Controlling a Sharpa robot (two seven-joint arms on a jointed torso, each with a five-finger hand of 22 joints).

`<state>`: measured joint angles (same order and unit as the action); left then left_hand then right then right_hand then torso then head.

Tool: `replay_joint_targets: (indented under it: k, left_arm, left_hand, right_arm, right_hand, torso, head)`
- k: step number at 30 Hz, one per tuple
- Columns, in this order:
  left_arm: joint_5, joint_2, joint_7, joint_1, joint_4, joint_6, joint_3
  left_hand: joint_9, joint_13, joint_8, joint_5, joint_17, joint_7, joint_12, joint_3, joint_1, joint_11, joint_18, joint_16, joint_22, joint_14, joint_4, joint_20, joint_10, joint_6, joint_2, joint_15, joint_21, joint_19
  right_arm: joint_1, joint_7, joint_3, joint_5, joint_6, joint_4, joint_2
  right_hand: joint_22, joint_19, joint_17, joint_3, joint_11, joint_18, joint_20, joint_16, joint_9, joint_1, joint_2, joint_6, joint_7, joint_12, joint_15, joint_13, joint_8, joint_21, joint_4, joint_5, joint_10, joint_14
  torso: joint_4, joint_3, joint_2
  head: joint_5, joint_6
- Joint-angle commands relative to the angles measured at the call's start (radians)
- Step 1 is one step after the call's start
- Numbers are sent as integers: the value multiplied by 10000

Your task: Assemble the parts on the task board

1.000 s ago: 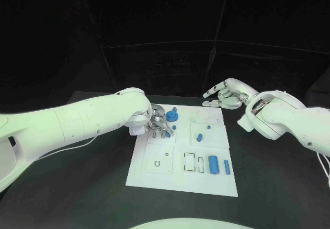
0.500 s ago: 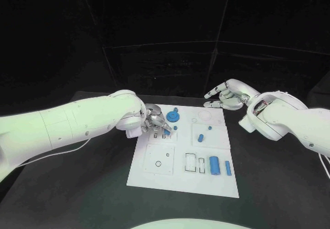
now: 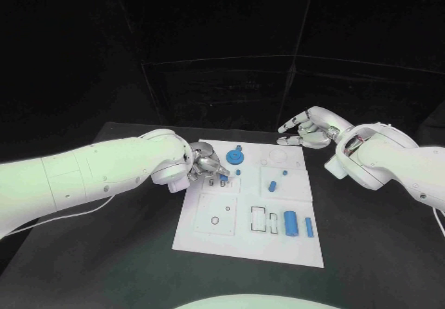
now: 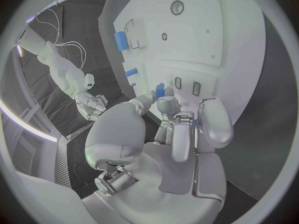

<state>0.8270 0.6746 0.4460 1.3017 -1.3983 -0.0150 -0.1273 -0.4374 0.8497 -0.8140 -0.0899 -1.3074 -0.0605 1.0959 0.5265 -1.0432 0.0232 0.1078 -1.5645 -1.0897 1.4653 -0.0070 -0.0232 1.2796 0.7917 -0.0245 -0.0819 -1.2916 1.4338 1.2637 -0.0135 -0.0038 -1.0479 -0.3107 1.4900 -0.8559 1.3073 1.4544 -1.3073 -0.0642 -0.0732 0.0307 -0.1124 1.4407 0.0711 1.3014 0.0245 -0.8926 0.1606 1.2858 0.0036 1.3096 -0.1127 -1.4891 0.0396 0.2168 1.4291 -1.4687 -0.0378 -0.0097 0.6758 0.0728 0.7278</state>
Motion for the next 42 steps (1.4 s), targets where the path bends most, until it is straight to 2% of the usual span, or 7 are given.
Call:
replay_joint_targets:
  k: [1, 12, 18, 20, 21, 27, 42]
  left_arm:
    - [646, -4, 66, -32, -70, 632, 3]
    - [1472, -171, 376, -165, 68, 715, -40]
    - [1700, -301, 569, -184, 174, 361, -50]
    - [1721, -328, 628, -185, 191, 235, -51]
    - [1731, -345, 667, -186, 204, 148, -52]
    - [1759, -426, 817, -187, 263, -239, -53]
    - [1767, -501, 1046, -186, 334, -846, -53]
  left_hand:
    - [-14, 8, -47, -33, -2625, 45, 21, 1775, -82, -9, -185, -59, -8, 1052, -1740, 12, 40, 0, 44, -38, -47, 76]
    - [-27, 82, -83, -26, -2634, 54, 94, 1852, -68, -1, -197, -63, -74, 1055, -1674, 14, 97, 10, 101, -40, -84, 97]
    - [-29, 40, -89, -25, -2627, 55, 70, 1866, -62, 0, -198, -60, -81, 1053, -1658, 14, 84, 11, 112, -40, -88, 100]
    - [-29, 34, -89, -24, -2624, 55, 67, 1869, -61, 0, -198, -58, -79, 1052, -1653, 14, 82, 10, 114, -40, -87, 100]
    - [-29, 34, -89, -24, -2624, 55, 67, 1869, -61, 0, -198, -58, -79, 1052, -1653, 14, 82, 10, 114, -40, -87, 100]
    - [-29, 4, -90, -22, -2613, 54, 48, 1879, -57, 0, -196, -54, -71, 1050, -1640, 14, 69, 5, 116, -40, -82, 97]
    - [-29, -63, -90, -19, -2578, 51, 5, 1895, -49, -3, -191, -39, -42, 1042, -1617, 13, 38, -8, 123, -38, -65, 89]
  right_arm:
    - [21, 52, 6, -33, 83, -12, 10]
    - [21, 258, 5, 126, -83, -45, 48]
    - [21, 537, 5, 481, -326, -79, 72]
    - [21, 603, 5, 573, -359, -87, 79]
    - [21, 652, 5, 653, -374, -93, 85]
    - [22, 928, 5, 1317, -275, -124, 102]
    - [22, 1094, 5, 1704, 9, -155, 121]
  right_hand:
    - [1100, -40, 14, 58, 13, 95, 35, -73, -17, 1, -96, -56, 15, -66, -64, 395, -63, 49, 5, 42, -29, -461]
    - [421, -559, 760, 197, 11, 266, 40, -557, -27, 81, -146, 46, 23, -897, -66, -230, -41, 477, 33, 132, -485, -270]
    - [-3502, -3359, 5181, 393, 28, 1130, 92, -4194, -22, 266, -228, 245, 12, -6040, -84, -4290, -54, 3419, 230, 236, -3092, 1059]
    - [-5201, -4448, -2270, 373, -22, 1404, 12, 1057, -8, 370, -230, 279, 83, -6771, 13, -5014, -87, 4970, 348, 270, -3186, -928]
    - [-6010, -4890, -2635, 352, -49, 1507, -57, 1301, -1, 401, -241, 286, 153, -7324, 93, -5498, -107, 5788, 464, 311, -3441, -1021]
    - [-7272, -4875, 692, 281, -311, 1528, -269, -1879, 8, 668, -72, 287, 272, -9144, 301, -7577, -208, 7596, 869, 416, -3640, 938]
    - [-8947, -4225, 3526, 357, -535, 1511, -442, -8022, -4, 1017, 92, 360, 436, -10503, 459, -10568, -420, 9853, 1334, 482, -3437, 2420]
  torso:
    - [-12, -5, 4]
    - [10, 2, 22]
    - [16, 7, 19]
    - [18, 6, 24]
    - [16, 5, 25]
    - [1, 12, 15]
    - [-8, 9, 15]
  head:
    - [-19, 17]
    - [1, 28]
    - [3, 40]
    - [2, 45]
    - [0, 50]
    - [-20, 104]
    - [-44, 143]
